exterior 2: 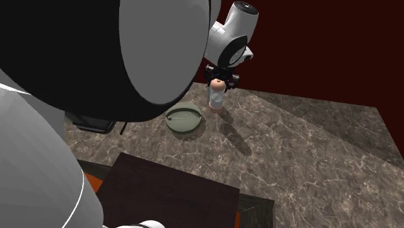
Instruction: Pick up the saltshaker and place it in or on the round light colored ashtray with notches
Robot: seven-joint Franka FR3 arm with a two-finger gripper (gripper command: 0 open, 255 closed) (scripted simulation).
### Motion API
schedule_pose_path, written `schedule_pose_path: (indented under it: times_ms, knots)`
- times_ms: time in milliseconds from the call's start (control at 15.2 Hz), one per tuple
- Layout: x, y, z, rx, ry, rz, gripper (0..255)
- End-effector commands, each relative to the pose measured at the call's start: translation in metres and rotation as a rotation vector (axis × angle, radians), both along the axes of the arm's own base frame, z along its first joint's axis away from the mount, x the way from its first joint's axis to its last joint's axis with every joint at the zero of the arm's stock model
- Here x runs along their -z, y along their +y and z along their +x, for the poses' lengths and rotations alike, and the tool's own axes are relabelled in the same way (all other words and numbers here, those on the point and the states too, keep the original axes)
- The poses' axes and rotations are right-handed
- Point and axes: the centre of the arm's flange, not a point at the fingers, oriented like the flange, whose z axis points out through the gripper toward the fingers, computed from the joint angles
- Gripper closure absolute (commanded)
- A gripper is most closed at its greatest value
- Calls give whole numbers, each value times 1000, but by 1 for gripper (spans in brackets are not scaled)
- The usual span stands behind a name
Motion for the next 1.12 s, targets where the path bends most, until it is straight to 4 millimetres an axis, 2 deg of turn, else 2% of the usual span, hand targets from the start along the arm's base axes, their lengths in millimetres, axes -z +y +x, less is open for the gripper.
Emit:
schedule_pose_path:
  times_ms: [0, 330, 1056]
  knots:
    - [-11, 0, 0, 0, 0, 0, 255]
    - [-33, 0, 0, 0, 0, 0, 255]
    - [-86, 121, -59, 0, 0, 0, 255]
